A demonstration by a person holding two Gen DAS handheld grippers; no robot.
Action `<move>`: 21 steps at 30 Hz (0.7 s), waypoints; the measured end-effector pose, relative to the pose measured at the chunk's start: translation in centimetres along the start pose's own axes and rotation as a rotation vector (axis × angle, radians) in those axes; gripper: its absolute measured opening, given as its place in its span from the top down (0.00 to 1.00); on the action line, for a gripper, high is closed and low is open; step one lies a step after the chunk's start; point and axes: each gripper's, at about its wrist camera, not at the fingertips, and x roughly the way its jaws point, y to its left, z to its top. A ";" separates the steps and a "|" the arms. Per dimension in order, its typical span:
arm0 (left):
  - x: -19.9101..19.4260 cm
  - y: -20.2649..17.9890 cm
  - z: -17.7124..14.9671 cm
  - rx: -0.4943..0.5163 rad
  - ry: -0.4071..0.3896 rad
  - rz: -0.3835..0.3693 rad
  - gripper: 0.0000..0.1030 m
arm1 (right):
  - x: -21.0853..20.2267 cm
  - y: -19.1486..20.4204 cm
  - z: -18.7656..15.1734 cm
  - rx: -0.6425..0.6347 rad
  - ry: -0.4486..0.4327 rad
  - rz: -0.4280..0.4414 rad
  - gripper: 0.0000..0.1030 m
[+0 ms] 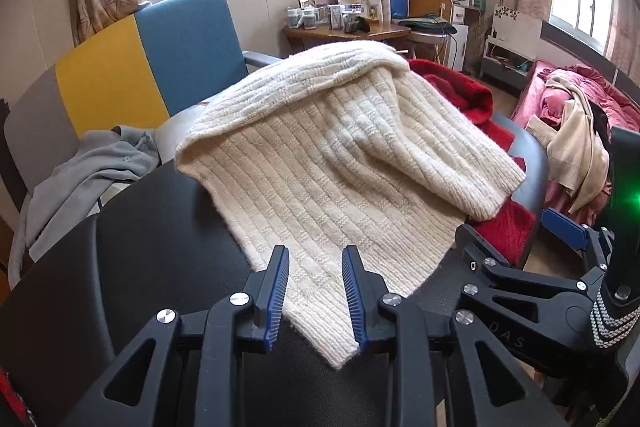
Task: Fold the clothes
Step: 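Move both open grippers toward the cream sweater on the chair seat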
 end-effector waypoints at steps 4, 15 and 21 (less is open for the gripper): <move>-0.1 -0.3 -0.3 0.000 -0.013 0.023 0.73 | 0.1 -0.2 0.0 -0.010 -0.004 -0.004 0.00; 1.4 0.3 -1.3 -0.021 0.059 0.037 0.72 | -0.8 -0.2 -1.3 -0.036 -0.049 0.090 0.00; 4.1 2.7 -4.2 -0.079 0.146 -0.065 0.66 | 1.7 -3.0 -2.2 0.145 0.077 0.340 0.35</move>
